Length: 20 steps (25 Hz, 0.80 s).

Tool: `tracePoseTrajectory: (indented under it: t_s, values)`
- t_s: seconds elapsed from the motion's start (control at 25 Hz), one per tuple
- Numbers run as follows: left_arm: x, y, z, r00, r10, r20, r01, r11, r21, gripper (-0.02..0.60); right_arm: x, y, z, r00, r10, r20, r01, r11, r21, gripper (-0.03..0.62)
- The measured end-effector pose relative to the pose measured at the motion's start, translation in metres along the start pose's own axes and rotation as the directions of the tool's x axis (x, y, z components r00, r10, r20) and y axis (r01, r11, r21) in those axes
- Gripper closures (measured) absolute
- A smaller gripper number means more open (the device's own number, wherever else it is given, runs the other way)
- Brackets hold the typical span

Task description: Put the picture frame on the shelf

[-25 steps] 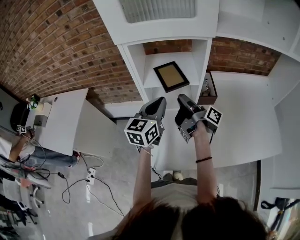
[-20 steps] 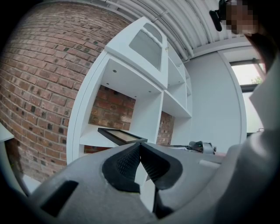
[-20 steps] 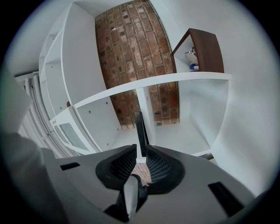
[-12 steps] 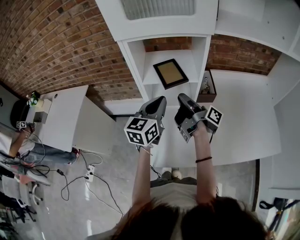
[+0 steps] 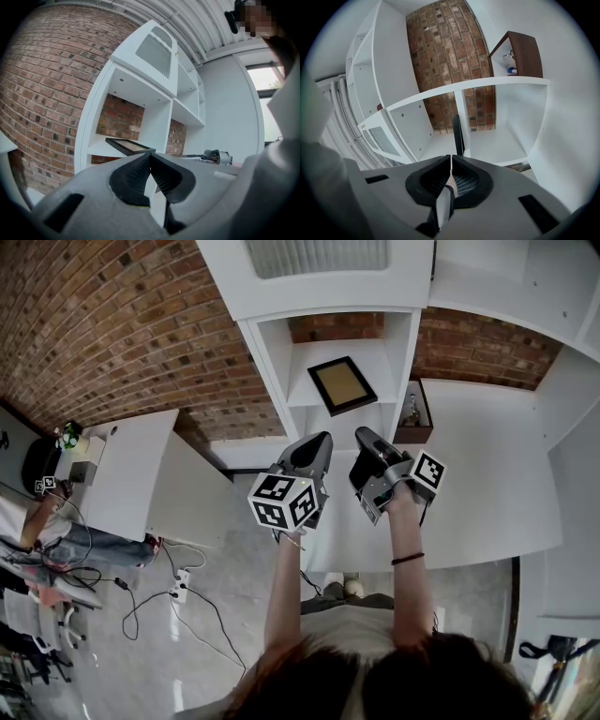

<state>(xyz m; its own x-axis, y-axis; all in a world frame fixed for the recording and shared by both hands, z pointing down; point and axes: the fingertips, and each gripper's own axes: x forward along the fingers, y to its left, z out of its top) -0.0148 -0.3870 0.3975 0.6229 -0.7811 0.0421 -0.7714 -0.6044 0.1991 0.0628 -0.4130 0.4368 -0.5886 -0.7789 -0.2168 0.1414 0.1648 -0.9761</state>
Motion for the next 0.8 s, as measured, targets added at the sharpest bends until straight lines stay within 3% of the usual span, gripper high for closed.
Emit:
tracePoseTrajectory:
  t_s: [0.8]
  values:
    - [-0.0061, -0.0042, 0.0048, 1.000, -0.007, 0.011, 0.007, 1.000, 0.004, 0.571, -0.0007, 0.0076, -0.0072, 1.000, 0.009, -0.009, -0.009, 1.000, -0.007, 0.577]
